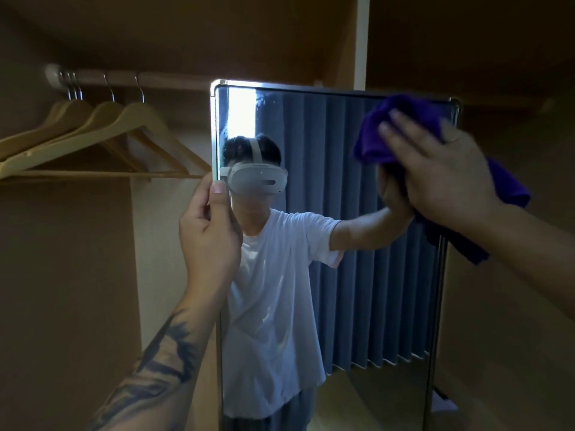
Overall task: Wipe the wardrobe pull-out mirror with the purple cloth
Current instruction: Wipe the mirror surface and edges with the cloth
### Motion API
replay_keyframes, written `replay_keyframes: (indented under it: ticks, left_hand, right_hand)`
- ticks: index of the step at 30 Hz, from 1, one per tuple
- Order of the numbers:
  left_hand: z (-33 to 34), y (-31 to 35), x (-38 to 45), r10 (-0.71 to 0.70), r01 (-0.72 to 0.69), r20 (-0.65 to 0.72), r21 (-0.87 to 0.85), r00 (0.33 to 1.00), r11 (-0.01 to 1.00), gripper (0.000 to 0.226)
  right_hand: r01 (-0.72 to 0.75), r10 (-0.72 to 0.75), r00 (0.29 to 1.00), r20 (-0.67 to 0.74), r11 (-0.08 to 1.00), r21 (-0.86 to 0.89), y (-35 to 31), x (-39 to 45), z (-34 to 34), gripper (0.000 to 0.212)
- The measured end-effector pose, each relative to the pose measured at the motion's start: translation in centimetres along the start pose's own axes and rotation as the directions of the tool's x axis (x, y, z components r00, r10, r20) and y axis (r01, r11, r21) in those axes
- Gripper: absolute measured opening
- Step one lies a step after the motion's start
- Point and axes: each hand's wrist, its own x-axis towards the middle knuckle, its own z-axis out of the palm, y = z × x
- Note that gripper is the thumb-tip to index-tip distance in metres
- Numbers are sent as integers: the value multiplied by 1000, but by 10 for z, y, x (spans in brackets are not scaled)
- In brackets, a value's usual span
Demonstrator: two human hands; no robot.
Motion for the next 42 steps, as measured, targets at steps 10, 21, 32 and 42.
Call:
replay_keyframes:
  ticks: [10, 21, 32, 42]
  left_hand:
    - [0, 3, 0, -21, 21, 14, 36, 1000, 999, 32]
    - [-1, 4, -1, -15, 14, 19, 16, 1000, 1000, 36]
    - [-3, 0, 1, -45, 46, 16, -38, 999, 998, 34]
    - [-1, -4, 3, -123, 129, 42, -171, 991, 977, 34]
  right_hand:
    - [117, -122, 992, 23, 983, 145, -40, -32, 10, 58]
    - [-46, 70, 969, -235, 994, 104, -75, -2, 18, 59]
    - [-41, 65, 978, -200, 992, 121, -64, 26, 18, 65]
    - [418, -421, 880, -219, 906, -63, -81, 24, 10, 83]
